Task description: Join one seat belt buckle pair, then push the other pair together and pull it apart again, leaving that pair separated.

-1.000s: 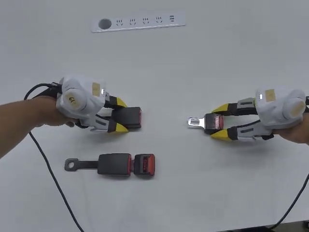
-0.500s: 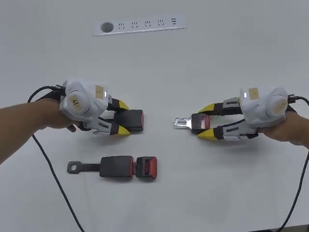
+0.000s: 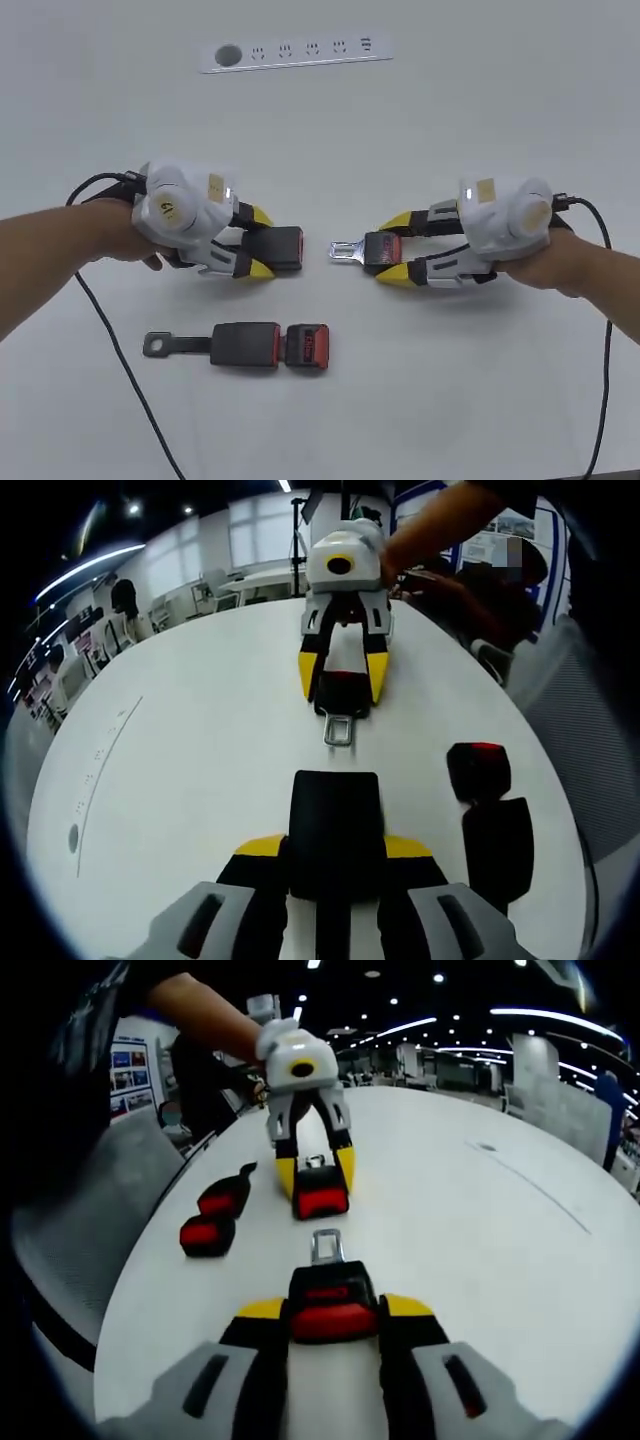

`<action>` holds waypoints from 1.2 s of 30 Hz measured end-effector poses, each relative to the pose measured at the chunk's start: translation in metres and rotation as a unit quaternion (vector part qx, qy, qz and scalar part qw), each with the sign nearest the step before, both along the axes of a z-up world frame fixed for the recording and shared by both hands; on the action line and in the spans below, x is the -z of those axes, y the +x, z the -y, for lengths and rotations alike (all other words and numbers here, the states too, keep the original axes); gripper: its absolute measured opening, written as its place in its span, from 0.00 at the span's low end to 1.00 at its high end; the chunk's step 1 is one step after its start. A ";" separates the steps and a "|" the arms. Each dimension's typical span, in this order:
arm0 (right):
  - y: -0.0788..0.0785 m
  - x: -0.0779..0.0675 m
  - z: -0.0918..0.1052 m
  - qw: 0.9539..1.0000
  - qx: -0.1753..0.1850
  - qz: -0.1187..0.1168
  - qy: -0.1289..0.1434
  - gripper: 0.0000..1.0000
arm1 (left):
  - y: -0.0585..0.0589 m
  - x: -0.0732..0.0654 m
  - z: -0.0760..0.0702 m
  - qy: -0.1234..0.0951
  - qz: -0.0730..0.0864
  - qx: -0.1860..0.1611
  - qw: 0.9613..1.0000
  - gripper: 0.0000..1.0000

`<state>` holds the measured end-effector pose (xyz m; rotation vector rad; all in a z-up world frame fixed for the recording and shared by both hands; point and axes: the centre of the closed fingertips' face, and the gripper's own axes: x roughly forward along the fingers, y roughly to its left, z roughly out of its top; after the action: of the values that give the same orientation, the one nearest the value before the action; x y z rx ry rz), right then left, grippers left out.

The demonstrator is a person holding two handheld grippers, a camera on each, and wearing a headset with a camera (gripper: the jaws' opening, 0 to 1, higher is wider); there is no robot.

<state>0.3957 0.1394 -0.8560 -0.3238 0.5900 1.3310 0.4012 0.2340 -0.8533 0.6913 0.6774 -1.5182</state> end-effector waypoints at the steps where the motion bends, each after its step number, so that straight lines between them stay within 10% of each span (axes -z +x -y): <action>1: 0.001 0.000 -0.004 1.000 -0.002 0.001 0.002 0.35 | 0.000 0.000 0.000 0.001 -0.001 -0.001 1.000 0.35; 15: 0.002 -0.001 -0.045 1.000 -0.014 0.005 0.010 0.35 | -0.001 0.001 0.000 0.012 0.002 0.005 1.000 0.35; 36: 0.005 0.000 -0.055 1.000 -0.006 -0.012 -0.010 0.34 | -0.003 0.000 0.000 0.033 0.009 0.030 0.999 0.35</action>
<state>0.4010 0.1946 -0.8560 -0.3287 0.6238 1.3437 0.3986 0.2339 -0.8533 0.7804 0.7014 -1.5473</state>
